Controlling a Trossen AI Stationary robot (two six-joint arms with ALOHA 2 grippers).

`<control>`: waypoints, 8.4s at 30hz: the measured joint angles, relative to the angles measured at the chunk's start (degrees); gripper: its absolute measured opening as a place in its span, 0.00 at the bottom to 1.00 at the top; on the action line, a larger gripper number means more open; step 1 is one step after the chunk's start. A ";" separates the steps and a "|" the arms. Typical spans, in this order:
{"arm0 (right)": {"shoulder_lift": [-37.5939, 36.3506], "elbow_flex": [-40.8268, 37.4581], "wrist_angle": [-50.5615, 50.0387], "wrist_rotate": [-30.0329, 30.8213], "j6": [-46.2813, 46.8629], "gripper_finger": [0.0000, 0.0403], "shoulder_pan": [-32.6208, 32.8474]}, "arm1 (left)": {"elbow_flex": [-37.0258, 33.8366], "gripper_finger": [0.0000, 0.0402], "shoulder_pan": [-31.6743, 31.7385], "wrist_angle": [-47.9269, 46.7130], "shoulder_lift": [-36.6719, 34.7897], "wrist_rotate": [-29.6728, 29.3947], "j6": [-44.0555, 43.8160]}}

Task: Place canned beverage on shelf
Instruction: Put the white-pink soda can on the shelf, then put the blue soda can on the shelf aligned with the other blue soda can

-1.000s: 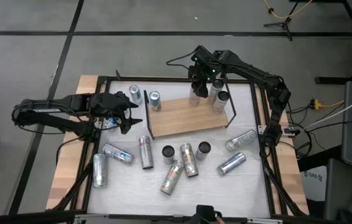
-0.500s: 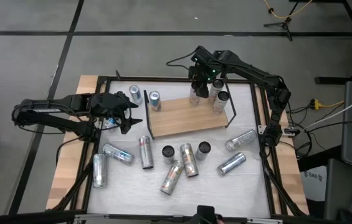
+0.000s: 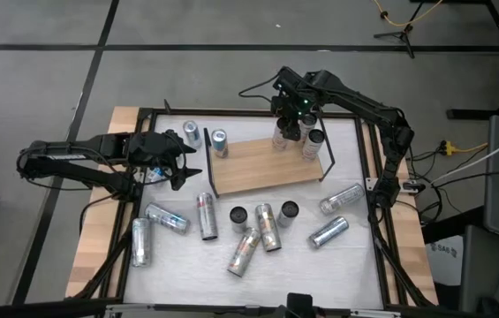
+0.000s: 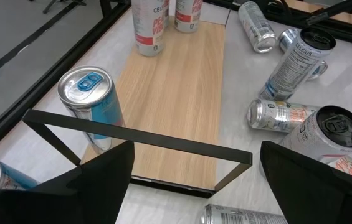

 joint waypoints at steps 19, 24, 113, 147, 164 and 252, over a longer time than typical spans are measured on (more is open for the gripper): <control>0.52 4.52 -6.92 6.07 -0.09 0.60 -0.07 | 0.00 0.85 -0.02 0.00 0.00 0.00 0.07; 0.48 4.55 -6.33 5.14 -0.09 0.60 -0.04 | 0.00 0.85 0.00 0.00 0.02 -0.02 0.07; 0.20 15.54 -2.90 1.89 -0.02 0.84 0.00 | 0.03 0.85 21.92 5.41 4.08 -22.86 -24.70; 0.22 15.56 -2.57 -0.45 0.00 0.84 0.00 | 0.22 0.85 24.65 -1.61 25.83 -22.18 -39.06; 0.24 15.58 -2.59 -0.45 -0.02 0.84 0.00 | 0.08 0.78 24.68 -1.51 25.89 -21.95 -39.98; 0.24 15.58 -2.87 -0.44 -0.02 0.84 0.00 | -0.17 0.57 26.67 -1.28 20.88 -13.75 -29.39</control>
